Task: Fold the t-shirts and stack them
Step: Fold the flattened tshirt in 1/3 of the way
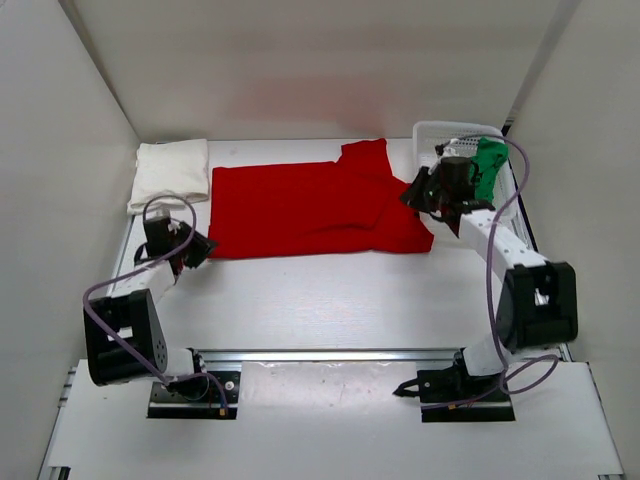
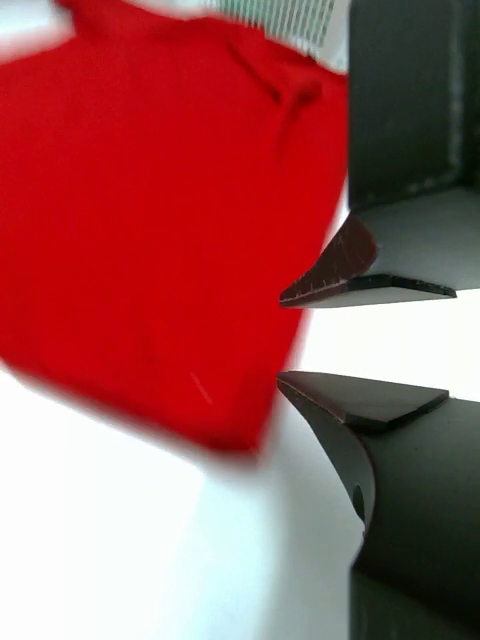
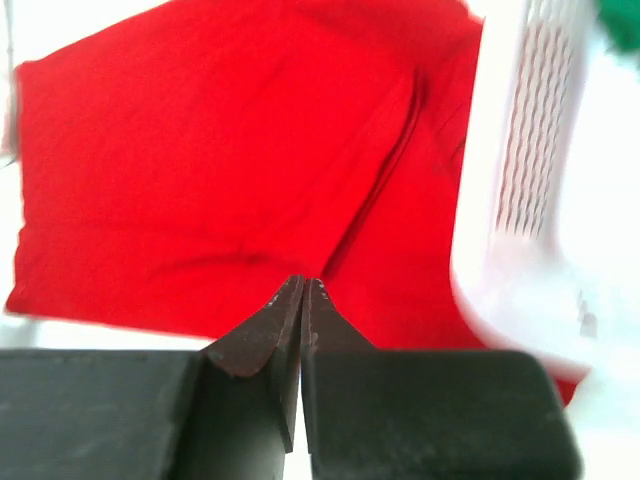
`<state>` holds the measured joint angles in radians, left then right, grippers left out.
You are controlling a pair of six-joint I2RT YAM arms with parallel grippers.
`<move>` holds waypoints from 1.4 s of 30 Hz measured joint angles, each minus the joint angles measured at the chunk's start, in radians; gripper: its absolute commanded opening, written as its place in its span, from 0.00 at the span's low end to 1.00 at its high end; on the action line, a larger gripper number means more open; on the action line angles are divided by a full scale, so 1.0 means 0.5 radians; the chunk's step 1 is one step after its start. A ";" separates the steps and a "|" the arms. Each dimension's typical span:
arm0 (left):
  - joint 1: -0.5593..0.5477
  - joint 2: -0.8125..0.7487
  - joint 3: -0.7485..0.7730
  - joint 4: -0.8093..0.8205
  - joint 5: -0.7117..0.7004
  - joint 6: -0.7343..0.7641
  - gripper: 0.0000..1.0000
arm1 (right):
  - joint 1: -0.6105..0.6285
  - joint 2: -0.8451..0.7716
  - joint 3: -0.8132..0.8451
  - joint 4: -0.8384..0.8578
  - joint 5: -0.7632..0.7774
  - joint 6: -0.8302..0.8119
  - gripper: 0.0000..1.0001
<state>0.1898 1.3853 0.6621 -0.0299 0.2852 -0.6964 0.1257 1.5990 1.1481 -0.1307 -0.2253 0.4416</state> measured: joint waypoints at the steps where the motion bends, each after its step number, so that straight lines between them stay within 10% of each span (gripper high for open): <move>1: 0.021 -0.028 -0.092 0.005 0.005 -0.002 0.45 | 0.008 -0.114 -0.130 0.043 -0.010 0.011 0.00; 8: 0.098 0.042 -0.338 0.095 0.024 -0.105 0.42 | -0.121 -0.161 -0.356 0.194 -0.143 0.046 0.20; 16: 0.089 0.332 -0.231 0.327 0.101 -0.236 0.00 | -0.084 0.364 0.249 0.026 -0.132 -0.055 0.20; 31: 0.249 0.314 -0.231 0.307 0.095 -0.272 0.00 | -0.279 0.144 0.007 -0.100 0.268 -0.107 0.37; 42: 0.157 0.273 -0.238 0.301 0.116 -0.287 0.00 | -0.177 -0.529 -1.035 0.119 0.252 0.069 0.41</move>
<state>0.2684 1.5219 0.5430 0.1207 0.3431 -0.8398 0.0372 1.3342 0.6304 -0.0711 -0.0994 0.4763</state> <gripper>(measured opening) 0.021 0.410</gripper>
